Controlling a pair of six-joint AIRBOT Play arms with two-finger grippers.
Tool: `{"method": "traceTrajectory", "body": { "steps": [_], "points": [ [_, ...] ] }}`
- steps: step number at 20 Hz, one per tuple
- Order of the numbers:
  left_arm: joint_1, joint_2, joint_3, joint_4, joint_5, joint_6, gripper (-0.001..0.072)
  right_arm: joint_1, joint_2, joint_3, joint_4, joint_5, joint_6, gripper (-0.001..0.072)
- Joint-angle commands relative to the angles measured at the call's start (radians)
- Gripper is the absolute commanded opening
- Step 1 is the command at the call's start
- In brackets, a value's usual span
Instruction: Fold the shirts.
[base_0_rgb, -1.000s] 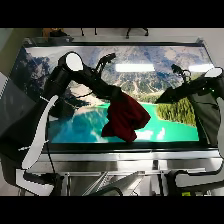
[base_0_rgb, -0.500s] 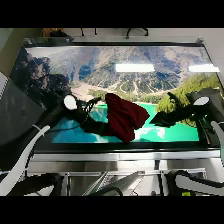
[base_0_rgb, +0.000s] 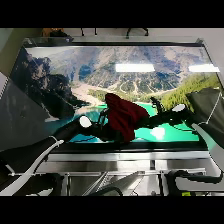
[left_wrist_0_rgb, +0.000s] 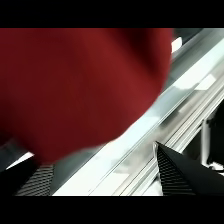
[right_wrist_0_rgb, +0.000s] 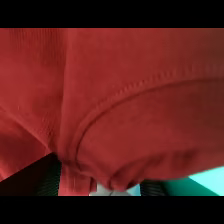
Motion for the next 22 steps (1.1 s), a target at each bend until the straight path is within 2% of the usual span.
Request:
{"method": "traceTrajectory", "body": {
  "steps": [1,2,3,5,6,7,8,10,13,17,19,22],
  "points": [
    [-0.058,-0.078,0.099,-0.06,0.052,0.036,0.067,0.017,-0.008,-0.002,0.016,-0.032,-0.021,0.0502],
    [-0.06,-0.1,0.126,-0.048,0.057,0.035,0.0669,0.017,-0.008,-0.002,0.027,-0.032,-0.028,0.0424],
    [-0.06,-0.126,0.152,-0.025,0.055,0.035,0.067,0.018,-0.008,-0.002,0.043,-0.031,-0.053,0.0253],
    [-0.06,-0.173,0.181,-0.018,0.047,0.027,0.0656,0.018,-0.008,-0.002,0.076,-0.031,-0.07,0.0232],
    [-0.06,-0.195,0.192,-0.018,0.045,0.014,0.0513,0.018,-0.008,-0.002,0.087,-0.031,-0.083,0.023],
    [-0.06,-0.218,0.203,-0.018,0.037,0.008,0.0195,0.018,-0.008,-0.002,0.096,-0.031,-0.084,0.0154],
    [-0.06,-0.233,0.215,-0.017,0.019,0.009,0.0007,0.018,-0.008,-0.002,0.098,-0.029,-0.084,0.0028],
    [-0.051,-0.227,0.246,-0.016,-0.065,0.011,0.001,0.016,-0.003,0.006,0.103,0.035,-0.084,0.0028],
    [0.01,-0.09,0.31,-0.008,-0.213,0.024,0.0008,-0.022,0.045,0.097,0.174,0.233,-0.083,0.0028],
    [0.207,0.203,0.525,-0.012,-0.333,-0.031,0.0008,-0.211,0.169,0.434,0.561,0.502,-0.084,0.0029],
    [0.3,0.332,0.67,-0.011,-0.363,-0.044,0.0008,-0.306,0.225,0.636,0.703,0.544,-0.081,0.0029],
    [0.416,0.467,0.847,-0.008,-0.448,-0.044,0.0008,-0.387,0.312,0.867,0.727,0.541,-0.053,0.0029]
  ]
}}
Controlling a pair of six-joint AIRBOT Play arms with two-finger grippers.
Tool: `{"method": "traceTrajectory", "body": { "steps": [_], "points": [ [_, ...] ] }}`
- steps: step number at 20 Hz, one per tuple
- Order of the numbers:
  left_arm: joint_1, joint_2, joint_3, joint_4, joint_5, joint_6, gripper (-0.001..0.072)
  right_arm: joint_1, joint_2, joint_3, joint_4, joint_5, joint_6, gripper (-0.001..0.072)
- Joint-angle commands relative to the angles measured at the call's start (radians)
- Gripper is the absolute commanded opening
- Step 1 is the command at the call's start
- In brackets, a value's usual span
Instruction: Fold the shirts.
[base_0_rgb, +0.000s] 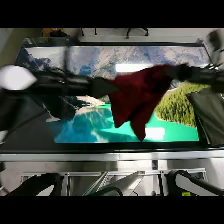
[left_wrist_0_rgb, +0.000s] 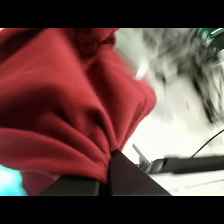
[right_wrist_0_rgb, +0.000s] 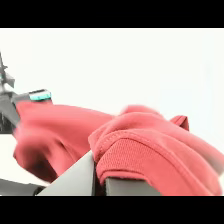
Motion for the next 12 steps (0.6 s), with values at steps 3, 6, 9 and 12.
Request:
{"method": "traceTrajectory", "body": {
  "steps": [3,6,9,12],
  "points": [
    [0.211,0.236,0.207,0.082,-0.126,-0.018,0.0009,-0.105,0.169,0.286,0.105,0.0,0.023,0.0028],
    [0.294,0.296,0.102,0.141,-0.131,-0.028,0.001,-0.105,0.216,0.28,-0.075,-0.064,0.031,0.0029],
    [0.313,0.286,-0.093,0.109,-0.129,-0.022,0.001,-0.103,0.186,0.203,-0.105,-0.07,0.05,0.0029],
    [0.274,0.188,-0.288,0.035,-0.118,0.033,0.001,-0.081,0.143,0.009,-0.105,-0.079,0.041,0.0036]
  ]
}}
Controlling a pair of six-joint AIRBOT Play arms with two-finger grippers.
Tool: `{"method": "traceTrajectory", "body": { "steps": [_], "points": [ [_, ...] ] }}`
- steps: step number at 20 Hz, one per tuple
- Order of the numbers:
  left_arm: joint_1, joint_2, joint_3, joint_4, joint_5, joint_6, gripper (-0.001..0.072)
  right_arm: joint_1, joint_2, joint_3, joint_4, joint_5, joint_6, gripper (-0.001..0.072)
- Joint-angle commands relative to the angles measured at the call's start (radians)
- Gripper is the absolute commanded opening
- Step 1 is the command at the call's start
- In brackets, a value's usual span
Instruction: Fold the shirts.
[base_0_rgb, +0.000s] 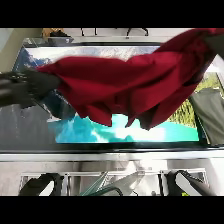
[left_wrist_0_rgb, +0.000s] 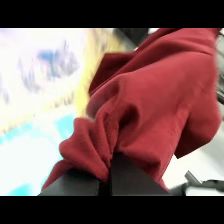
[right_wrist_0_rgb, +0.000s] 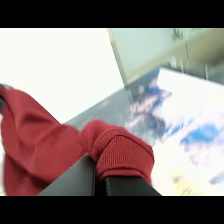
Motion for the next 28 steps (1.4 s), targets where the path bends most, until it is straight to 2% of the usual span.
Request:
{"method": "traceTrajectory", "body": {
  "steps": [1,3,5,7,9,10,11,13,14,15,16,19,21,22,23,24,26,28],
  "points": [
    [-0.042,-0.1,-0.212,-0.049,0.024,0.058,0.001,0.053,-0.047,-0.212,-0.026,-0.038,-0.021,0.0036],
    [-0.098,-0.215,-0.311,-0.036,0.077,0.075,0.001,0.145,-0.108,-0.378,-0.06,-0.13,-0.063,0.0036],
    [-0.114,-0.351,-0.389,-0.031,0.098,0.107,0.001,0.219,-0.214,-0.514,-0.188,-0.296,-0.082,0.0036],
    [-0.081,-0.492,-0.44,-0.032,0.097,0.13,0.001,0.217,-0.362,-0.534,-0.28,-0.409,-0.081,0.0035],
    [-0.009,-0.625,-0.436,-0.032,0.066,0.154,0.001,0.164,-0.488,-0.489,-0.241,-0.424,-0.09,0.0051],
    [0.034,-0.679,-0.415,-0.035,0.031,0.162,0.001,0.134,-0.54,-0.444,-0.206,-0.403,-0.093,0.025],
    [0.075,-0.727,-0.388,-0.037,-0.003,0.17,0.0011,0.103,-0.571,-0.399,-0.177,-0.37,-0.093,0.0417],
    [0.141,-0.8,-0.317,-0.04,-0.084,0.174,0.0015,0.046,-0.586,-0.315,-0.167,-0.293,-0.093,0.0444],
    [0.17,-0.826,-0.276,-0.04,-0.126,0.174,0.0134,0.023,-0.579,-0.289,-0.176,-0.259,-0.093,0.0446],
    [0.193,-0.843,-0.232,-0.04,-0.158,0.169,0.0606,-0.006,-0.563,-0.276,-0.198,-0.226,-0.092,0.0447],
    [0.213,-0.85,-0.195,-0.04,-0.18,0.146,0.0693,-0.028,-0.544,-0.276,-0.235,-0.203,-0.086,0.0447],
    [0.24,-0.83,-0.135,-0.038,-0.227,0.13,0.0691,-0.045,-0.496,-0.312,-0.443,-0.145,-0.005,0.0449],
    [0.225,-0.768,-0.209,-0.029,-0.195,0.136,0.0691,-0.032,-0.465,-0.419,-0.474,-0.145,0.0,0.045],
    [0.207,-0.73,-0.277,-0.03,-0.165,0.143,0.0691,-0.024,-0.457,-0.48,-0.474,-0.153,-0.006,0.0478],
    [0.186,-0.693,-0.351,-0.031,-0.138,0.143,0.0691,-0.013,-0.454,-0.543,-0.473,-0.163,-0.015,0.0591],
    [0.16,-0.654,-0.43,-0.031,-0.112,0.143,0.0691,-0.003,-0.455,-0.595,-0.473,-0.167,-0.024,0.0649],
    [0.093,-0.574,-0.594,-0.031,-0.039,0.143,0.0691,0.028,-0.455,-0.681,-0.473,-0.192,-0.05,0.0647],
    [0.021,-0.506,-0.716,-0.034,0.088,0.14,0.0691,0.063,-0.456,-0.716,-0.474,-0.222,-0.072,0.0646]
  ]
}}
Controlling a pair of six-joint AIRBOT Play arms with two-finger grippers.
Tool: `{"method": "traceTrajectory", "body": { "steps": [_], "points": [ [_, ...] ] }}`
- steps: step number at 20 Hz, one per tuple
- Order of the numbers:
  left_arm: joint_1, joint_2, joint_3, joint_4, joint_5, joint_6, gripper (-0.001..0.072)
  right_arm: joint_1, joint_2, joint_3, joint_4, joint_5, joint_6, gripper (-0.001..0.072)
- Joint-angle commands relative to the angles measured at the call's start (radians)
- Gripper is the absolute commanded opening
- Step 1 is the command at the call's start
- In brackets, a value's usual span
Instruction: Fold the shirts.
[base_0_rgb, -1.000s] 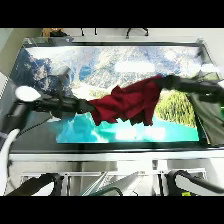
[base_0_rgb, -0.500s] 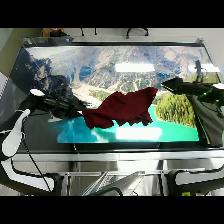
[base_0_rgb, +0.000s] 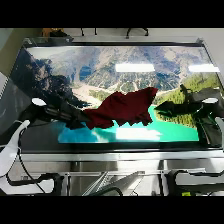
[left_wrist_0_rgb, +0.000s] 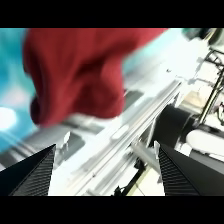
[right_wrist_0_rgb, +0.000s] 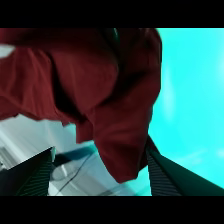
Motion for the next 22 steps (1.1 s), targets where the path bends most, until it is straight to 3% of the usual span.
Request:
{"method": "traceTrajectory", "body": {
  "steps": [1,5,11,13,16,17,18,19,20,22],
  "points": [
    [-0.117,0.121,-0.216,-0.002,0.233,-0.015,0.0691,0.058,0.003,-0.087,-0.015,-0.054,-0.043,0.0645],
    [-0.272,0.166,-0.292,-0.106,0.521,-0.029,0.0691,0.114,-0.002,-0.086,-0.015,-0.182,-0.043,0.0644],
    [-0.512,0.165,-0.291,-0.246,0.932,-0.03,0.069,0.14,-0.04,-0.086,0.0,-0.199,-0.07,0.0643],
    [-0.557,0.148,-0.27,-0.272,1.0,-0.03,0.069,0.141,-0.046,-0.086,0.008,-0.208,-0.08,0.0643],
    [-0.597,0.052,-0.182,-0.27,0.997,-0.03,0.0689,0.141,-0.05,-0.086,0.007,-0.213,-0.089,0.0642],
    [-0.603,0.013,-0.15,-0.27,0.981,-0.03,0.0585,0.141,-0.05,-0.086,0.008,-0.212,-0.093,0.064],
    [-0.602,-0.022,-0.121,-0.268,0.951,-0.029,0.037,0.141,-0.05,-0.086,0.008,-0.211,-0.093,0.0575],
    [-0.597,-0.052,-0.096,-0.259,0.912,-0.029,0.0177,0.141,-0.05,-0.086,0.007,-0.209,-0.096,0.041],
    [-0.586,-0.076,-0.075,-0.26,0.868,-0.028,0.012,0.141,-0.05,-0.086,0.008,-0.203,-0.104,0.0303],
    [-0.545,-0.099,-0.051,-0.26,0.793,-0.025,0.0112,0.141,-0.05,-0.086,0.008,-0.203,-0.103,0.0163]
  ]
}}
